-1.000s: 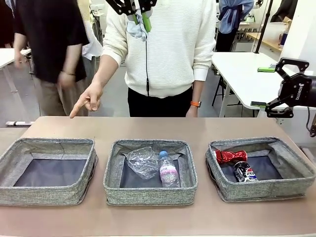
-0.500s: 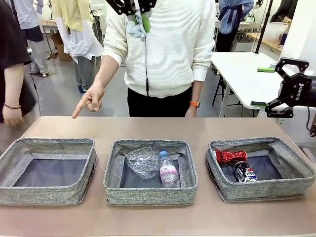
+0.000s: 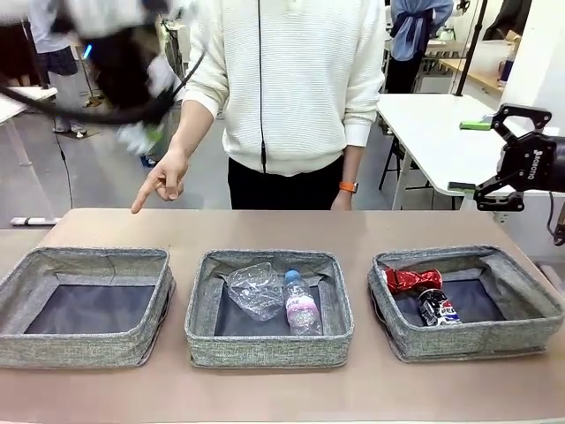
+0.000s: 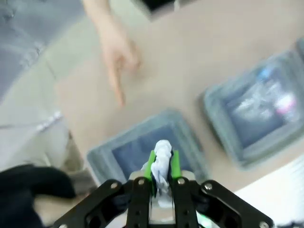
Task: Sort the waste into the appropriate baskets.
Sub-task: Place the picked waste into the Fabric basket indicated by the person.
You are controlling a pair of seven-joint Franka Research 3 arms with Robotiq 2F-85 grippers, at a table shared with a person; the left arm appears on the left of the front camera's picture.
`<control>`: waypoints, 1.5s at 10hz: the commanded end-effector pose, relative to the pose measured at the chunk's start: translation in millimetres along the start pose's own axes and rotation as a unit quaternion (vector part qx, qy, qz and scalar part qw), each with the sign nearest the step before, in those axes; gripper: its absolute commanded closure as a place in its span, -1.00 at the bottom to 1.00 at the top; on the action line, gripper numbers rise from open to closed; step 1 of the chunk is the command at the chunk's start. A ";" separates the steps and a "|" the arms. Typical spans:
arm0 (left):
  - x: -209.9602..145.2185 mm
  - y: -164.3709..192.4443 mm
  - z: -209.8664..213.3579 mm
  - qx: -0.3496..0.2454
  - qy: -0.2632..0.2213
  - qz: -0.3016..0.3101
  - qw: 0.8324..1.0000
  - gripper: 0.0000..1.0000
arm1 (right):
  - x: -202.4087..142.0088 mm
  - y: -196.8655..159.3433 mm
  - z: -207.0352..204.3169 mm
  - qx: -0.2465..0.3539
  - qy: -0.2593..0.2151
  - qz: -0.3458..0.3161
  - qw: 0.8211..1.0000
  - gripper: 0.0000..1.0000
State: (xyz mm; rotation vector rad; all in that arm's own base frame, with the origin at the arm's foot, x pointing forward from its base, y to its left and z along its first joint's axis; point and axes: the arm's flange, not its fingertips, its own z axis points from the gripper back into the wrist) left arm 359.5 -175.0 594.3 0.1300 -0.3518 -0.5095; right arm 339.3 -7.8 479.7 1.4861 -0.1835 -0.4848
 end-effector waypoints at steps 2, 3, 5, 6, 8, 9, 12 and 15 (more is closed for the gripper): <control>-73.3 14.0 -69.0 -0.012 0.076 -0.019 0.997 0.76 | -3.3 1.7 3.0 -0.002 0.004 -0.009 1.000 -1.00; -78.2 14.4 -92.3 -0.050 0.103 -0.017 0.993 0.76 | -3.3 1.7 3.0 -0.002 0.004 -0.009 1.000 -1.00; -76.1 12.3 -102.3 -0.069 0.093 0.009 0.993 0.76 | -3.3 1.7 3.0 -0.002 0.004 -0.009 1.000 -1.00; -76.2 14.6 -102.1 -0.080 0.079 0.016 0.994 0.76 | -3.3 1.7 3.0 -0.002 0.004 -0.009 1.000 -1.00; -77.1 15.8 -109.0 -0.085 0.088 0.023 0.992 0.76 | -3.3 1.7 3.0 -0.002 0.004 -0.009 1.000 -1.00; -77.4 16.7 -114.8 -0.095 0.095 0.022 0.991 0.76 | -3.3 1.7 3.0 -0.002 0.004 -0.009 1.000 -1.00; -74.6 25.1 -119.5 -0.160 0.079 0.033 0.983 -1.00 | -3.3 1.7 3.0 -0.002 0.004 -0.009 1.000 -1.00; -73.0 28.3 -120.7 -0.180 0.077 0.029 0.980 -0.87 | -3.3 1.7 3.0 -0.002 0.004 -0.009 1.000 -1.00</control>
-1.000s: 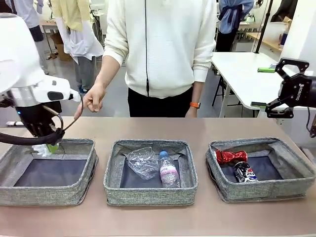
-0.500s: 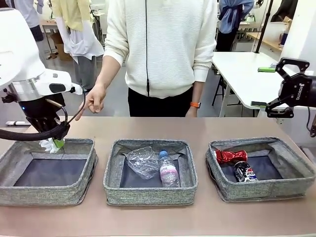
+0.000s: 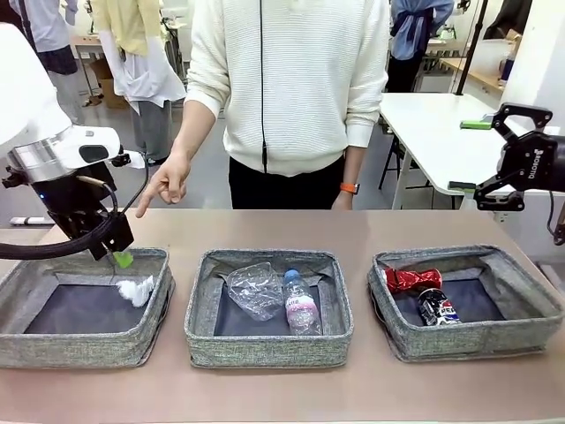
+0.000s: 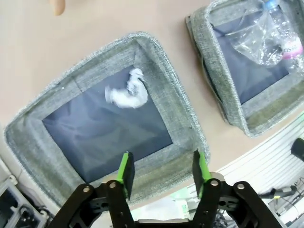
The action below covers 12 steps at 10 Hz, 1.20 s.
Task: Sort the waste into the appropriate baskets.
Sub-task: Place the picked waste into the Fabric basket indicated by the person.
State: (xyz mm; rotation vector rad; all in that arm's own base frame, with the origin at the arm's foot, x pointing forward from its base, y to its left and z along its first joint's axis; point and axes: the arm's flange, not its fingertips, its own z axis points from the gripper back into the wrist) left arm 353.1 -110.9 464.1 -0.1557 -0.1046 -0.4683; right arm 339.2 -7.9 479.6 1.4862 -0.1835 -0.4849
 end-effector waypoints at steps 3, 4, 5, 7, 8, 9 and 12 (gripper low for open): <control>3.1 4.1 1.7 -0.019 0.000 -0.012 1.000 -1.00 | -3.3 1.8 3.0 -0.002 0.004 -0.009 1.000 -1.00; 3.3 4.3 2.0 -0.019 0.001 -0.012 1.000 -1.00 | -3.3 1.8 3.0 -0.002 0.004 -0.009 1.000 -1.00; 3.4 4.5 2.0 -0.019 0.001 -0.012 1.000 -1.00 | -3.3 1.8 3.0 -0.002 0.004 -0.009 1.000 -1.00; 18.8 -4.3 15.7 0.087 0.019 0.109 0.990 -1.00 | -3.3 1.8 3.0 -0.002 0.004 -0.009 1.000 -1.00; 38.1 -16.4 50.2 0.084 -0.003 0.204 0.975 -1.00 | -3.3 1.8 3.0 -0.002 0.004 -0.009 1.000 -1.00; 50.7 -43.5 118.4 0.025 -0.081 0.205 0.975 -1.00 | -3.3 1.8 3.0 -0.002 0.004 -0.009 1.000 -1.00; 47.8 -18.4 197.9 -0.239 -0.140 0.201 0.940 -1.00 | -3.3 1.8 3.0 -0.002 0.004 -0.009 1.000 -1.00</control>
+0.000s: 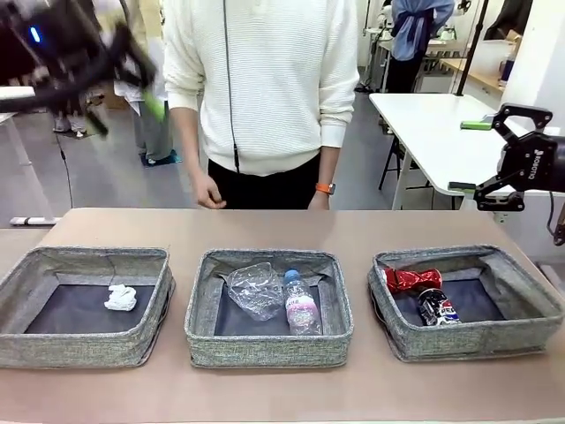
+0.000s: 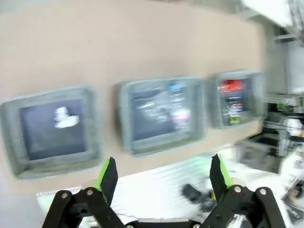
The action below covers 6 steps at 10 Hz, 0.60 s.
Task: Sort the waste into the appropriate baskets.
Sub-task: Place the picked waste into the Fabric basket indicated by the person.
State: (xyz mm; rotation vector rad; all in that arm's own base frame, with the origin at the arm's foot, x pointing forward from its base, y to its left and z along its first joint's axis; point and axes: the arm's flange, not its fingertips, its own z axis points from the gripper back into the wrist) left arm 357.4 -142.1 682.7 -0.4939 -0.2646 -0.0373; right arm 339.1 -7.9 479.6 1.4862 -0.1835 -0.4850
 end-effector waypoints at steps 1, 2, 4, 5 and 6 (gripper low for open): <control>15.5 74.3 -2.4 -0.180 0.029 0.066 0.981 -1.00 | -3.2 1.8 2.9 -0.002 0.004 -0.009 1.000 -1.00; 13.6 101.0 -7.4 -0.164 0.041 0.107 0.980 -1.00 | -3.2 1.8 2.9 -0.002 0.004 -0.009 1.000 -1.00; -10.7 195.8 -24.3 -0.215 0.027 0.231 0.948 -1.00 | -3.2 1.8 2.9 -0.002 0.004 -0.009 1.000 -1.00; -27.5 243.5 -35.9 -0.249 -0.032 0.294 0.922 -1.00 | -3.2 1.8 2.9 -0.002 0.004 -0.009 1.000 -1.00; -27.2 262.0 -39.6 -0.230 -0.116 0.301 0.918 -1.00 | -3.2 1.8 2.9 -0.002 0.004 -0.009 1.000 -1.00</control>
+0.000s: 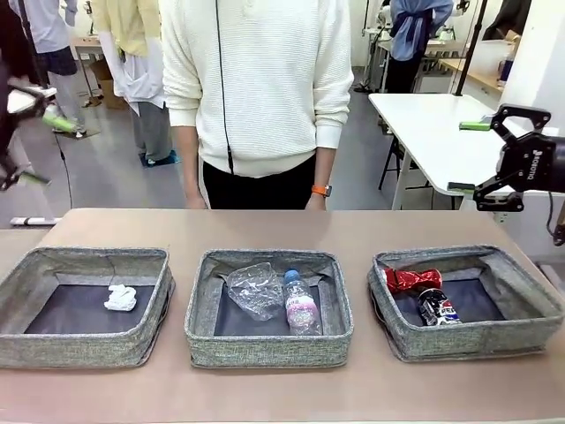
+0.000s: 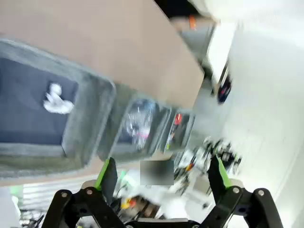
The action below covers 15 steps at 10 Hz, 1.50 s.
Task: Sort the waste into the appropriate baskets.
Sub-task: Place the picked waste into the Fabric basket indicated by the person.
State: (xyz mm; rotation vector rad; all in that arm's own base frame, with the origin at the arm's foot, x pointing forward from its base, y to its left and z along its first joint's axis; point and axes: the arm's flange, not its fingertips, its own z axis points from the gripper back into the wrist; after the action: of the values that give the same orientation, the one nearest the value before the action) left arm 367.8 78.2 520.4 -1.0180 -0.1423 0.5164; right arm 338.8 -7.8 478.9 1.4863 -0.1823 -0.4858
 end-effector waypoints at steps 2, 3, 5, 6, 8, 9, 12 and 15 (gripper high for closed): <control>-14.9 -45.6 -13.9 0.026 0.054 -0.044 0.997 -1.00 | -3.0 2.5 3.0 -0.002 0.004 -0.008 1.000 -1.00; -14.9 -45.6 -13.9 0.026 0.054 -0.044 0.997 -1.00 | -3.0 2.5 3.0 -0.002 0.004 -0.008 1.000 -1.00; -14.9 -45.6 -13.9 0.026 0.054 -0.044 0.997 -1.00 | -3.0 2.5 3.0 -0.002 0.004 -0.008 1.000 -1.00; -14.9 -45.6 -13.9 0.026 0.054 -0.044 0.997 -1.00 | -3.0 2.5 3.0 -0.002 0.004 -0.008 1.000 -1.00; -14.9 -45.6 -13.9 0.026 0.054 -0.044 0.997 -1.00 | -3.0 2.5 3.0 -0.002 0.004 -0.008 1.000 -1.00; -14.9 -45.6 -13.9 0.026 0.054 -0.044 0.997 -1.00 | -3.0 2.5 3.0 -0.002 0.004 -0.008 1.000 -1.00; -14.9 -45.6 -13.9 0.026 0.054 -0.044 0.997 -1.00 | -3.0 2.5 3.0 -0.002 0.004 -0.008 1.000 -1.00; -14.9 -45.6 -13.9 0.026 0.054 -0.044 0.997 -1.00 | -3.0 2.5 3.0 -0.002 0.004 -0.008 1.000 -1.00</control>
State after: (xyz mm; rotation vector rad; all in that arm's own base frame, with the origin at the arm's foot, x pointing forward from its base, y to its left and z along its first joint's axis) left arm 377.1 39.3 551.7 -0.9797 -0.0837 0.3918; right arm 338.7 -7.7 478.8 1.4863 -0.1821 -0.4860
